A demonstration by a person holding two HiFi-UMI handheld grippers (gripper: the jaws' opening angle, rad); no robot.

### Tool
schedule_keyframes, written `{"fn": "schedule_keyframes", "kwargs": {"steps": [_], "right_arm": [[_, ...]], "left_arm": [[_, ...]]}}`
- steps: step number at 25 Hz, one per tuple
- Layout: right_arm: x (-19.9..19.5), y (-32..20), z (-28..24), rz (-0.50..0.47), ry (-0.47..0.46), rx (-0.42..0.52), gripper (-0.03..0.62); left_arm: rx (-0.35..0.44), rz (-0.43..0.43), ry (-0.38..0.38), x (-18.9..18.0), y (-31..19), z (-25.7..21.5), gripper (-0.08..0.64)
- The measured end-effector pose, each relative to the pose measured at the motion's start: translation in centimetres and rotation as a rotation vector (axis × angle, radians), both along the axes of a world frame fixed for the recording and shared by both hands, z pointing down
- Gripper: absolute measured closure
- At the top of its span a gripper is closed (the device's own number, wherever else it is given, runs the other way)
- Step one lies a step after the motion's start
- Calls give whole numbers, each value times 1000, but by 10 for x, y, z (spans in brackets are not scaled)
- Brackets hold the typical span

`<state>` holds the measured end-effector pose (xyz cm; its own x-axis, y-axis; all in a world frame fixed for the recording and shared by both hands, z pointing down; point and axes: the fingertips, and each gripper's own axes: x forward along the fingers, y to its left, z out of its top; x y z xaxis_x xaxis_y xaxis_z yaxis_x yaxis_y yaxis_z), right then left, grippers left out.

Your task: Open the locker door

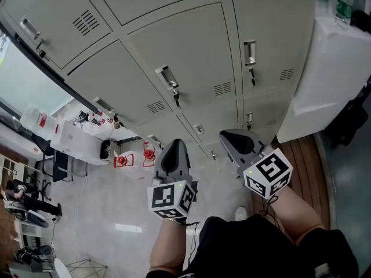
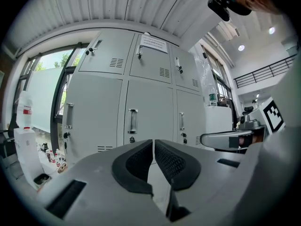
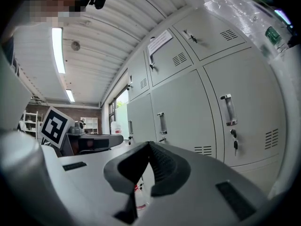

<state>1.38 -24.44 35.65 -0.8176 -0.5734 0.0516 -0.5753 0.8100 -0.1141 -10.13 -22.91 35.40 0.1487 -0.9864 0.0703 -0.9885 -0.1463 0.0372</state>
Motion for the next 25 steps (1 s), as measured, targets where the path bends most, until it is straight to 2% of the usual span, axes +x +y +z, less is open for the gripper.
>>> {"fn": "schedule_keyframes", "kwargs": {"steps": [12, 22, 25], "right_arm": [[7, -27, 7, 37, -1, -12, 538], [-2, -60, 4, 85, 10, -4, 538], [-8, -69, 4, 94, 11, -8, 538]], "left_arm": [[11, -24, -12, -13, -39, 1, 535], [43, -48, -40, -41, -96, -11, 531], [37, -61, -48, -54, -116, -13, 475]]}}
